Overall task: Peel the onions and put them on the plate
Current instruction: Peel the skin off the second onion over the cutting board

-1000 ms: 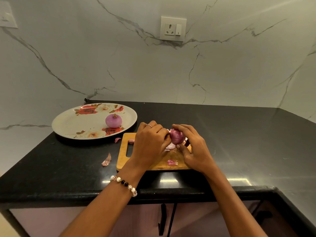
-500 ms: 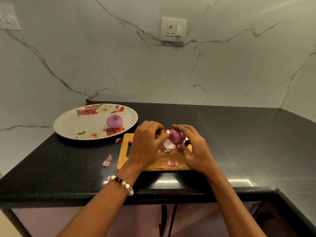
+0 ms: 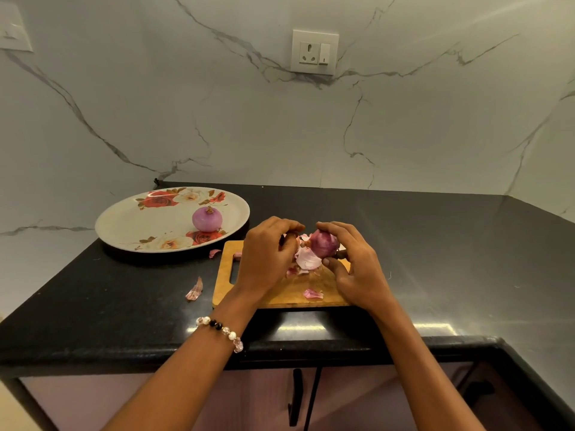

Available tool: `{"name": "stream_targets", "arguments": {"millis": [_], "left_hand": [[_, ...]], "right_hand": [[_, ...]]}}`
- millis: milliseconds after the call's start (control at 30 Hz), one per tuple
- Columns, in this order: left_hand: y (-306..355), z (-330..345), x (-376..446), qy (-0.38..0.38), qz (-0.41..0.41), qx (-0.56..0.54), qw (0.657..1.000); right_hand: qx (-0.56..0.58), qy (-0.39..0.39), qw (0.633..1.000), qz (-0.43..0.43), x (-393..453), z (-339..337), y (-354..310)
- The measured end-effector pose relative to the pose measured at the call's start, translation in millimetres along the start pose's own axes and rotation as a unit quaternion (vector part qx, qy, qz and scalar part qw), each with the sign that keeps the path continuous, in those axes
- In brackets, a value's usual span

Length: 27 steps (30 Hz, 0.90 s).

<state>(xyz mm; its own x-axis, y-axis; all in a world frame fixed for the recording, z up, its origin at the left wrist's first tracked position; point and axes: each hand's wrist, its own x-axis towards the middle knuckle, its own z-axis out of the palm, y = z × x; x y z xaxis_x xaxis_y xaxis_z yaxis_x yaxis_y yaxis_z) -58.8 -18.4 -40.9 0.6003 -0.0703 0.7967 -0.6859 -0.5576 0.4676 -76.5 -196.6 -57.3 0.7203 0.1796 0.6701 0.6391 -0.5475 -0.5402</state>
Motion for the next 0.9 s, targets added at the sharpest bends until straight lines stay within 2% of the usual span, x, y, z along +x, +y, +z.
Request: {"name": "stream_targets", "arguments": {"millis": [100,267,533,900], "left_hand": [[-0.7,0.8,-0.7,-0.001,0.003,-0.005,1.000],[-2.0,4.9,-1.1,-0.051,0.028,0.017,0.998],[-3.7,2.6,-0.6,-0.061,0.027,0.016,0.998],[-2.7,4.1,-0.9,-0.081,0.077,0.099,0.989]], "right_hand": [[0.008,0.011,1.000,-0.006,0.4,-0.5,-0.7],[0.022,0.010,0.999,-0.021,1.4,-0.5,-1.9],[0.013,0.012,0.999,-0.040,1.3,-0.9,-1.5],[0.040,0.004,0.999,-0.035,0.7,-3.3,-1.5]]}}
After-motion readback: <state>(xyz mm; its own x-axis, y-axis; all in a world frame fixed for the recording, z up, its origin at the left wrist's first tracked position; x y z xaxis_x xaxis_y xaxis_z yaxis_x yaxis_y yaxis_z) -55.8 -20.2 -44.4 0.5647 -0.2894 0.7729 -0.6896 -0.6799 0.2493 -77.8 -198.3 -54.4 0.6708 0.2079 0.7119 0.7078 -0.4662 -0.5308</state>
